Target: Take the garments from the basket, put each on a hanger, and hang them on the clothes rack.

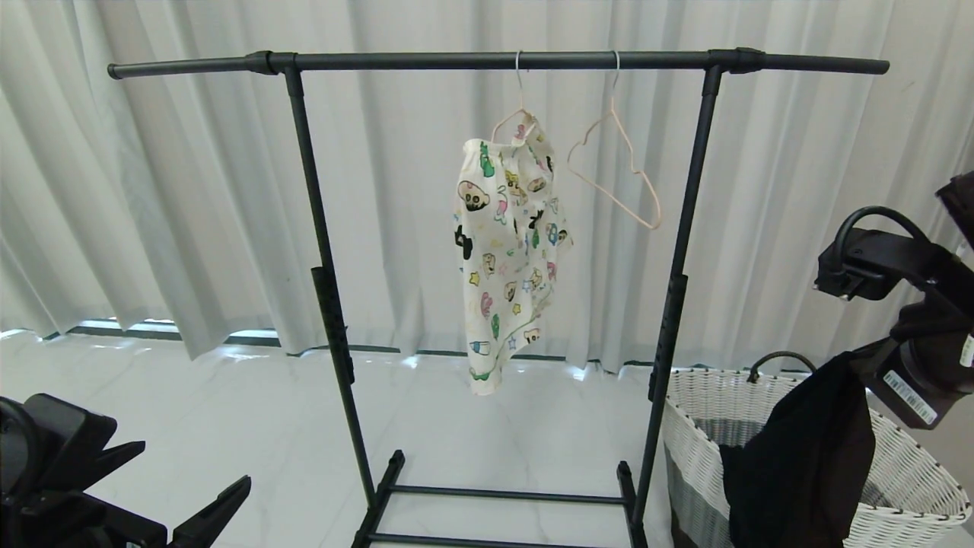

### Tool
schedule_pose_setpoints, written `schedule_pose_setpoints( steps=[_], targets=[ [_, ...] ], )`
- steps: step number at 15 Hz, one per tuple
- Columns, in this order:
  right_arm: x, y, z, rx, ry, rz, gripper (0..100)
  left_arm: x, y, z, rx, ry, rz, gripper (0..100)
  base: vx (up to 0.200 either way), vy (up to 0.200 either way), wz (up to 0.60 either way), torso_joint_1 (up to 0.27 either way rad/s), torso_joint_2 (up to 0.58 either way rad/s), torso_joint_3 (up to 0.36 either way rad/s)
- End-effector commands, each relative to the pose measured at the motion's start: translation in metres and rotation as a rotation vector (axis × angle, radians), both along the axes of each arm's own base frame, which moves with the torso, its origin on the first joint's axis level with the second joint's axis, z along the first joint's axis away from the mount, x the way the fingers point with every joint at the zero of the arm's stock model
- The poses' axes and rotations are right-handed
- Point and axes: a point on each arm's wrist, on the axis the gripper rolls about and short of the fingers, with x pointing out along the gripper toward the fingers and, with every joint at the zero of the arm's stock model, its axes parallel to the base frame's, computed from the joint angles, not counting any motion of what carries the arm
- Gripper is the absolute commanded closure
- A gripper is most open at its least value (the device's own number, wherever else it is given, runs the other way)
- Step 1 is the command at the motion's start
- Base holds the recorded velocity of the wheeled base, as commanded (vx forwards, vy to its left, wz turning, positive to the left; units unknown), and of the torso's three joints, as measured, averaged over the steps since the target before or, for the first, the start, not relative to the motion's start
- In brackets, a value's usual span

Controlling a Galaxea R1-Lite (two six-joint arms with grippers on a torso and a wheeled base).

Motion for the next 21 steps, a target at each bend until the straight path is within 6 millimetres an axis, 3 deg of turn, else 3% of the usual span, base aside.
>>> schedule_pose_setpoints(
  steps=[1,6,10,14,17,21],
  targets=[
    [0.001,0.002,-0.001,-0.003,0.004,0.009,100,0.000,0.000,0.000,-0.001,-0.001,-0.007,0,0.000,0.200,0.00,0.007,0.00,-0.002],
    [0.008,0.012,0.003,0.002,-0.001,0.033,100,0.000,-0.001,0.000,-0.012,0.003,-0.029,0,0.000,0.120,0.00,0.001,0.00,0.003],
    [0.020,0.046,0.009,0.081,-0.004,0.070,100,-0.002,-0.012,0.003,-0.087,0.014,-0.167,0,0.000,0.000,0.00,0.000,0.00,0.000],
    [0.030,0.082,0.016,0.173,0.010,0.144,100,0.018,-0.043,0.043,-0.237,-0.024,-0.322,0,0.000,0.000,0.00,0.000,0.00,0.000],
    [0.035,0.094,0.027,0.244,0.011,0.202,100,0.037,-0.075,0.069,-0.324,-0.011,-0.413,0,0.000,0.000,0.00,0.000,0.00,0.000],
    [0.030,0.111,0.034,0.301,0.025,0.302,100,0.037,-0.113,0.054,-0.307,0.126,-0.606,0,0.000,0.000,0.00,0.000,0.00,0.000]
  ],
)
